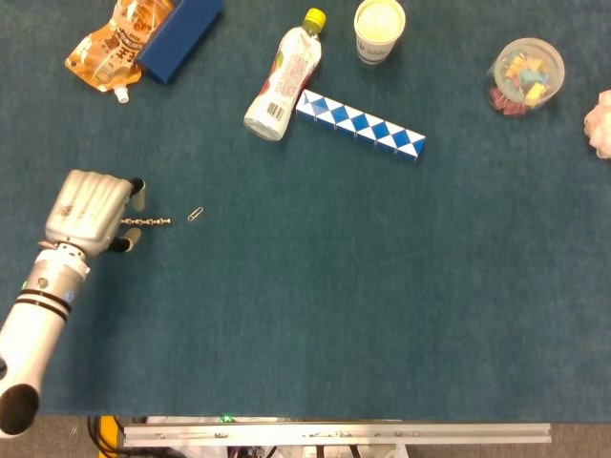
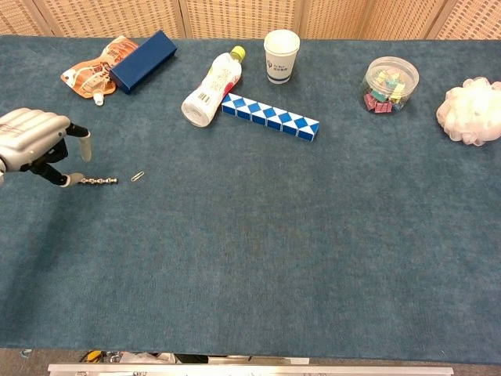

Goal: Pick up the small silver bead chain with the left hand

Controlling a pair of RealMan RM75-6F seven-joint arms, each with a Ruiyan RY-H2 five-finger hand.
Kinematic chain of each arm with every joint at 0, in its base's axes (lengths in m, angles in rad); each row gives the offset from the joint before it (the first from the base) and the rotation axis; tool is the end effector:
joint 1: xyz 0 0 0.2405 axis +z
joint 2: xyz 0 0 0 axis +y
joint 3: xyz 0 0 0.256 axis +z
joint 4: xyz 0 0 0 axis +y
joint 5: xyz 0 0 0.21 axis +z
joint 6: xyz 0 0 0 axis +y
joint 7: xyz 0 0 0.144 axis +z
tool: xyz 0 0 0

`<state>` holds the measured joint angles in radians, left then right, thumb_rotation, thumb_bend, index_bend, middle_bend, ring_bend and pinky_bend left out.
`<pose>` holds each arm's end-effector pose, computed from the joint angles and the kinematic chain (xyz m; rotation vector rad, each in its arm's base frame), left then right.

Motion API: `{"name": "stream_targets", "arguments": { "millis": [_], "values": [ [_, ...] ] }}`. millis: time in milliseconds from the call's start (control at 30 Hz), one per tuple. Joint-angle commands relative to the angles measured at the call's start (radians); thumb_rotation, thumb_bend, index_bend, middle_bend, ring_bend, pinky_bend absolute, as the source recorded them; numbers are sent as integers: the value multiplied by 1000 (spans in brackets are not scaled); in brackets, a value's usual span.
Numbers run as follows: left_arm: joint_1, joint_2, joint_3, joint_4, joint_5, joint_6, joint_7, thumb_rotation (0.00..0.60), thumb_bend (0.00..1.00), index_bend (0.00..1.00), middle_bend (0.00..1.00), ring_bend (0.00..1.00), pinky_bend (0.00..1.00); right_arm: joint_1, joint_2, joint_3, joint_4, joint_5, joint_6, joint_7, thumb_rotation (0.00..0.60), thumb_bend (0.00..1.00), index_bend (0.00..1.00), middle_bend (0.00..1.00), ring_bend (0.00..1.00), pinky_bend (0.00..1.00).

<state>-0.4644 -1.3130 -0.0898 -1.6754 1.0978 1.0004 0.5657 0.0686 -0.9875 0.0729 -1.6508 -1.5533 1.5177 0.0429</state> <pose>-0.2470 0.2732 0.0403 -1.8121 -0.9227 -0.5473 -0.3031 -0.1804 0.2013 1.4081 -0.8095 0.9239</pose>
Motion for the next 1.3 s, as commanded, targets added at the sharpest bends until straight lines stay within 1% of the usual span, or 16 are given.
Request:
{"name": "stream_targets", "arguments": {
  "millis": [33,100,433,533,867,1067,1300],
  "values": [
    [-17,-40,5,10,-57,17,50,600,246,488,1000,1000,1000,1,-1,-1,6,2,-3,7,600,329,519,570,453,491],
    [-24,-56,5,15,-81,19,63,600,246,501,1000,1000,1000,1,-2,-1,10,3,-4,12,600,329,519,570,453,491],
    [-69,-129,-2,45,-200,50,154,600,246,502,1000,1000,1000,-5,-2,-3,30,11,0,37,600,329,519,570,453,491],
    [-88,-149,-6,59,-252,51,183,600,246,501,1000,1000,1000,-8,-1,-4,35,14,4,45,600,329,519,570,453,491],
    [-135,-174,4,65,-388,61,268,600,246,485,1000,1000,1000,-21,0,-5,49,14,22,70,600,329,519,570,453,491],
    [-157,-184,12,71,-438,70,291,600,246,485,1000,1000,1000,-25,-2,-5,59,14,29,78,600,329,519,570,457,491],
    [-176,-191,21,72,-470,76,301,600,246,493,1000,1000,1000,-28,-2,-5,63,16,31,82,600,329,519,570,458,491]
  ]
}}
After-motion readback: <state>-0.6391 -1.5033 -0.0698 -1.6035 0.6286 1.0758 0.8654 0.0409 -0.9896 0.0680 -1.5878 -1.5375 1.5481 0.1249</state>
